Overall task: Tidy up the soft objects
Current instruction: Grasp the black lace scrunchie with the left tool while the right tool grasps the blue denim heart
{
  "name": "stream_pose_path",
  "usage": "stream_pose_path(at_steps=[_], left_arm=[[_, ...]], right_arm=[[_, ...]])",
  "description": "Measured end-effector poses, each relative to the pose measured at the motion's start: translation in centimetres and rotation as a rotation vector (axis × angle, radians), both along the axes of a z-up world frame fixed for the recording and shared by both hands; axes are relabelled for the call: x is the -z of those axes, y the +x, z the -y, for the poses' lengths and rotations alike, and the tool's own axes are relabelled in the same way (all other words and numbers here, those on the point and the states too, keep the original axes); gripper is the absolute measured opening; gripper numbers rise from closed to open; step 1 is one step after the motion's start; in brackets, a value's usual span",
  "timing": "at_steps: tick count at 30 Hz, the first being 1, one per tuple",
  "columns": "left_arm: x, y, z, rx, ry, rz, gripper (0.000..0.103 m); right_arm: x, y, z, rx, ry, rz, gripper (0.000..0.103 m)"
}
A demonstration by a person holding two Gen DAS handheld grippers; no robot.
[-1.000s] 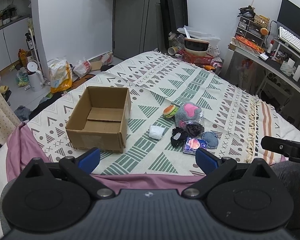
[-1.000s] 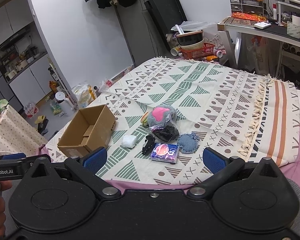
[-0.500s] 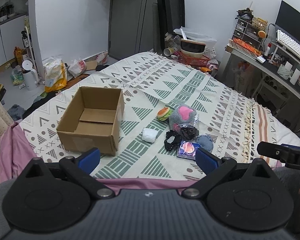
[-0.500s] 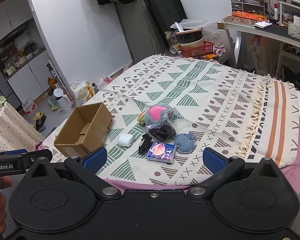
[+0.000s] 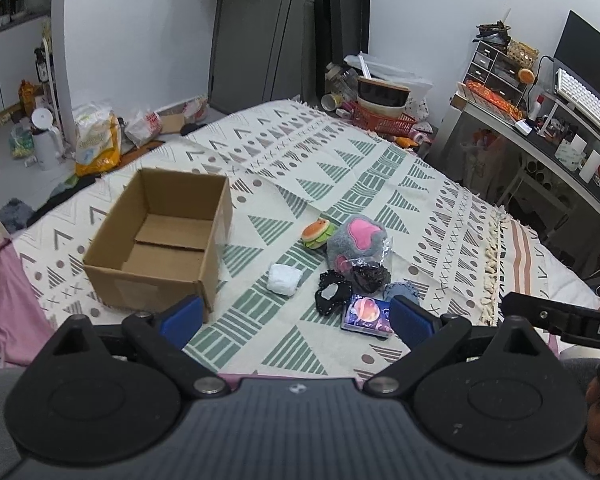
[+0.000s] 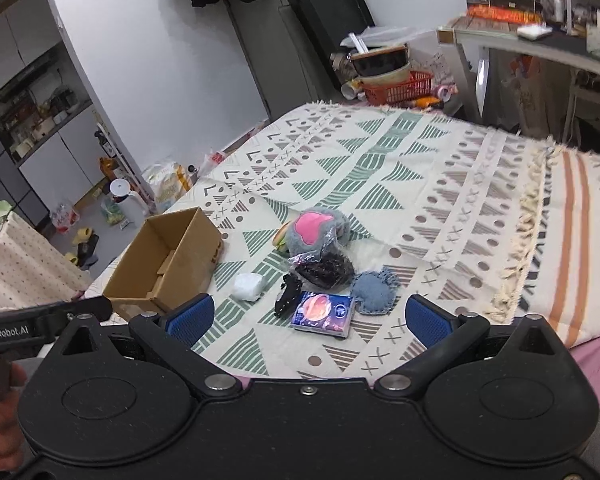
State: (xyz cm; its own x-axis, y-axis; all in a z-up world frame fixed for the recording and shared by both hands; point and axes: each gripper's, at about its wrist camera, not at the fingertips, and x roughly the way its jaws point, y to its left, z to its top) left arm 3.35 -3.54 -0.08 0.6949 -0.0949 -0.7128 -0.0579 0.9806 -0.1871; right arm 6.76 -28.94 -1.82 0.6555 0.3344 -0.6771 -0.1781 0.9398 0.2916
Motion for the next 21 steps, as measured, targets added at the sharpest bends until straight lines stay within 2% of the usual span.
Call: stream_pose_path(at_steps=[7,10,15,18,21], left_arm=[[1.3,2.1,-0.1,-0.009,-0.008,0.014,0.091],[1.8,3.1,-0.3,-0.014,-0.022,0.024,0.091],[3.0,5.2,-0.4,-0.01,-0.049,-0.006,0.084],[4.0,6.6,-0.2,0.001,-0.049,-0.023,0.081],[4.9,7.9,0.2,0.009,-0.051,-0.051,0.078]], right_arm=[[1.8,2.9,0.7,0.044,0.075,-0.075,0.101],[2.1,4.1,0.5,0.06,0.055,-0.08,0.101],[3.1,6.2,0.4,0.098,0.038,-0.116,0.101],[3.4,7.1,0.0,0.117,-0.01,-0.104,0.101],[4.1,8.0,0.0,0.134,-0.012,-0.113,0.101]])
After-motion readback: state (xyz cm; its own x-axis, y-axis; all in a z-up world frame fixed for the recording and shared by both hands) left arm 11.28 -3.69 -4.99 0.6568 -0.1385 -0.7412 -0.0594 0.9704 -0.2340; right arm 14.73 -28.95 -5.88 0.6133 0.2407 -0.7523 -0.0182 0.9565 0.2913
